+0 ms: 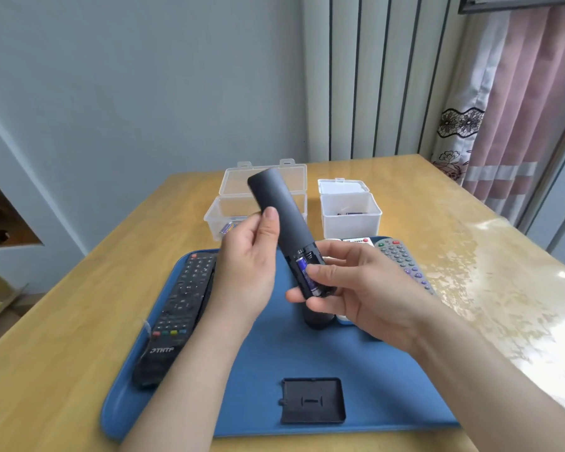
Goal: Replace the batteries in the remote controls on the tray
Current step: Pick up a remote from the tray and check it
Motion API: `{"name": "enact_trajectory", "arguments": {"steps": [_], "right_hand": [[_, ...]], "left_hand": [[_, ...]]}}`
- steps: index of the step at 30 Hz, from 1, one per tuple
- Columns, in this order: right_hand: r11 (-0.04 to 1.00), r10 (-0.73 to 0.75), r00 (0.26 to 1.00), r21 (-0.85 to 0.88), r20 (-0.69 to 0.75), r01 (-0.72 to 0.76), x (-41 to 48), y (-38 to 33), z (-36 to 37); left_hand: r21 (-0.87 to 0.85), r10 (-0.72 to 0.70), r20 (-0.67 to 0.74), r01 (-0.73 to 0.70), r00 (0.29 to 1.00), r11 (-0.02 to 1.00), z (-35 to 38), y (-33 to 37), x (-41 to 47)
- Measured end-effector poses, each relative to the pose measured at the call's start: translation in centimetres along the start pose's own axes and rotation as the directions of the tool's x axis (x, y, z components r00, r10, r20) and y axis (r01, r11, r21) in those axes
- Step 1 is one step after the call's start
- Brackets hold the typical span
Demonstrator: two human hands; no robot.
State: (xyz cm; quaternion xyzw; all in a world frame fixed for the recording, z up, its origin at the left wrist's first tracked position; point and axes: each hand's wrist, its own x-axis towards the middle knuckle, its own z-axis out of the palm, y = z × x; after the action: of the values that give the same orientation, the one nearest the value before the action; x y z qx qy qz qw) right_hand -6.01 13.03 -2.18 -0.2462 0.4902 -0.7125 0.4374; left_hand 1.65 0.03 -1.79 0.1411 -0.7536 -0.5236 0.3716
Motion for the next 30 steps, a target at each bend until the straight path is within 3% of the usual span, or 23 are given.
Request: {"name": "enact_trajectory", "arguments": {"steps": [7,12,15,19,22,24,26,28,30], "right_hand": [[0.984,-0.065,0.996,0.163,-0.063,0.075,-0.1,-0.2,0.5],[0.972,-0.167,0.943,0.113,-0.287,0.206,0.2,-0.2,-0.7],[0.968,-0.199,0.923,0.082,-0.328,0.238,0.3,-0.3,-1.1],[0.971,-0.238,0.895,-0.094,-0.377,0.218,0.3,-0.2,-1.2],[0.957,-0.279,0.869,-0.196,-0.409,0.215,0.4,0.0,-1.0],[0.812,-0.491,0.768,-0.535,-0.411,0.233,0.3,0.0,-1.0],[0.462,-0.735,0.626,-0.868,-0.261,0.180,0.2,-0.2,-1.2],[0.090,-0.841,0.538,-0.995,-0.057,0.036,0.0,-0.5,-1.4],[-0.126,-0.867,0.493,-0.988,0.067,-0.088,-0.4,-0.7,-0.9]], "left_hand": [[-0.058,-0.090,0.308,0.113,0.947,0.992,-0.1,0.5,-0.5],[0.026,-0.111,0.302,0.108,0.947,0.994,0.8,-0.4,-0.8],[0.050,-0.118,0.282,0.108,0.952,0.993,1.1,-0.5,-1.0],[-0.024,-0.144,0.322,0.160,0.936,0.987,1.5,-0.5,-1.3],[-0.074,-0.151,0.253,0.175,0.956,0.982,1.7,-0.5,-1.4],[-0.093,-0.160,0.147,0.174,0.976,0.980,1.7,-0.6,-1.4],[-0.126,-0.148,0.043,0.153,0.988,0.980,1.6,-0.4,-1.3],[-0.122,-0.099,-0.047,0.093,0.994,0.988,1.1,-0.1,-0.9],[-0.086,-0.028,-0.090,0.020,0.996,0.996,0.4,0.2,-0.6]]}}
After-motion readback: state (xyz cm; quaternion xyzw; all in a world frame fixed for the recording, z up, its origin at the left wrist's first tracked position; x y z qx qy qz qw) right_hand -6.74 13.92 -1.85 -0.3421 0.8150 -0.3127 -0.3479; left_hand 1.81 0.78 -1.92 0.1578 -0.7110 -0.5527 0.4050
